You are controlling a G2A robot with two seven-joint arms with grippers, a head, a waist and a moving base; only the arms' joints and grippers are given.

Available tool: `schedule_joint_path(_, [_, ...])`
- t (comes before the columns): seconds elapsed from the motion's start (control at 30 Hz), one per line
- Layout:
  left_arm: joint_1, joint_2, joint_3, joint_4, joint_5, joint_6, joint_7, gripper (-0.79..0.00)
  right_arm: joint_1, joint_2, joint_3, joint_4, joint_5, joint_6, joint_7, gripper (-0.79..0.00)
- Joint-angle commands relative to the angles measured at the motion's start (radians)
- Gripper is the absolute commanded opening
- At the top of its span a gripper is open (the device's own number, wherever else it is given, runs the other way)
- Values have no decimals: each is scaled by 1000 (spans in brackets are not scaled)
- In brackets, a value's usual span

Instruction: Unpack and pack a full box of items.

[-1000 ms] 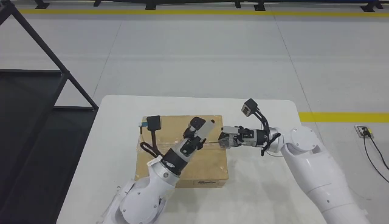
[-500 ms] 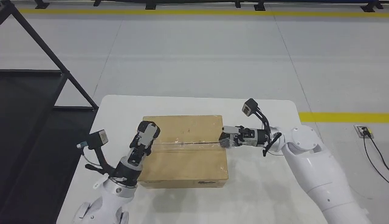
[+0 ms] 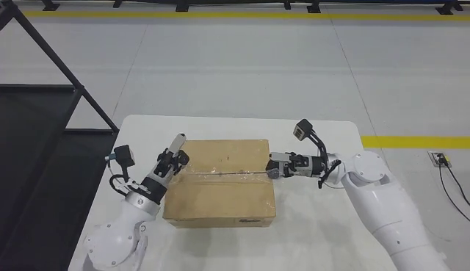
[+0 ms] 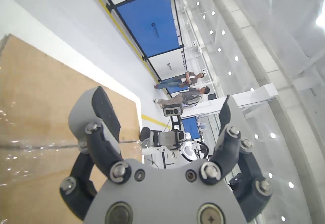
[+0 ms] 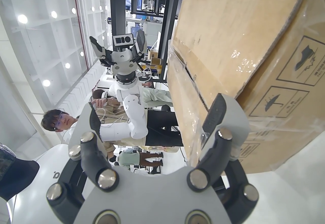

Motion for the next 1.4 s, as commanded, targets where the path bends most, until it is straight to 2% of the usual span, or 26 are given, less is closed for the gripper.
schedule_joint_path(0.0, [-5,4,-22,10,-22,33,-59,0,-2,1,1,-2,0,0,0,0])
schedule_joint_path(0.13, [-4,17,-66,-2,-10,82,-169,0,-6,3,3,-4,1,3,0,0])
schedule_joint_path(0.23, [18,25,-91,-21,-39,82,-260,0,-7,4,4,-6,1,3,0,0])
schedule_joint_path(0.33, [33,30,-110,-24,-74,78,-302,0,-7,5,5,-7,0,6,1,0])
schedule_joint_path(0.77, [19,36,-80,31,-58,71,-267,0,-17,19,23,-24,-34,16,15,0])
schedule_joint_path(1.23, [30,43,-71,24,-66,60,-246,0,-60,54,61,-103,-127,95,45,0])
schedule_joint_path(1.27, [31,43,-71,24,-66,59,-246,0,-63,56,64,-113,-127,98,44,-18])
schedule_joint_path(1.33, [34,44,-71,22,-67,57,-244,0,-70,60,69,-130,-133,101,46,-409])
schedule_joint_path(1.37, [35,45,-71,22,-67,57,-244,0,-73,61,70,-138,-135,103,44,-459])
